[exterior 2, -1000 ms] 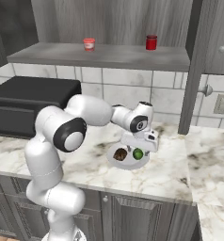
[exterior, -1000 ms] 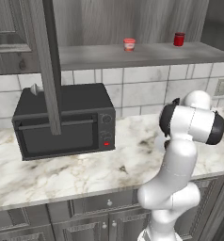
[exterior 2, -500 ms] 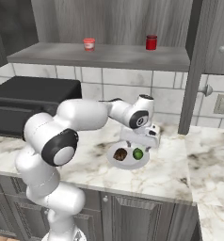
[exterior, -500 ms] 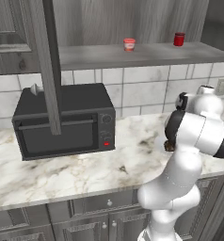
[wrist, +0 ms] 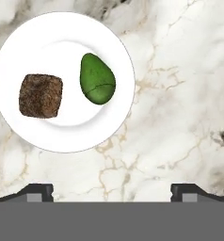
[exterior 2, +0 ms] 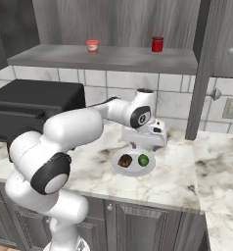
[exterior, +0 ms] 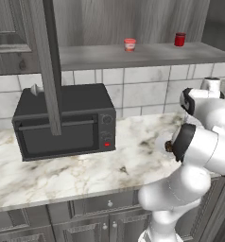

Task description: Pick the avocado and bread from the counter and place them on the plate. Then pick the jam from the cabinet and place it next to the plate. Lastly close the cabinet door.

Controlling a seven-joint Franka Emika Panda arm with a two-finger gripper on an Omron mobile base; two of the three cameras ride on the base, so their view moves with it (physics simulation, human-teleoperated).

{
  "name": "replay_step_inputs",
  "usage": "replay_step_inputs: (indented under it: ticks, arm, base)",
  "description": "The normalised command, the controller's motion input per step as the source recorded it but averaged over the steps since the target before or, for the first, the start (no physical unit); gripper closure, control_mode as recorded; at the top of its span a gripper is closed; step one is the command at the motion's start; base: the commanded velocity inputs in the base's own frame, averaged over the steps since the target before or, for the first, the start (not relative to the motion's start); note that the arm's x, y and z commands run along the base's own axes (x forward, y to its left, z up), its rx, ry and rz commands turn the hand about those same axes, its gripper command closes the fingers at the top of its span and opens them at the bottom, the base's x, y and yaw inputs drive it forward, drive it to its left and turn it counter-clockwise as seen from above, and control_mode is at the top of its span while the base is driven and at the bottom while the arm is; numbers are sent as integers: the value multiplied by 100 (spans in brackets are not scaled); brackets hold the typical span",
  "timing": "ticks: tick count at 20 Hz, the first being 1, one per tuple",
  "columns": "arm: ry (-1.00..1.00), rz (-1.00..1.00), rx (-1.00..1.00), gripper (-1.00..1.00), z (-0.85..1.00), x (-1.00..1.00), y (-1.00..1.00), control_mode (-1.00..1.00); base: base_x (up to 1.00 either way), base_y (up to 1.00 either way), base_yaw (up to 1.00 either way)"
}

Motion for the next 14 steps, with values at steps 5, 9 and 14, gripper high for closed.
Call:
replay_step_inputs:
  ticks: [5,9,14]
  arm:
    - [0,8,-14,-100,51,-33,0,-100]
    - [0,8,-7,-100,47,-36,1,-100]
    - [-1,10,-3,-100,48,-34,5,-100]
  base:
    - [0,0,0]
    - [0,0,0]
    - [0,0,0]
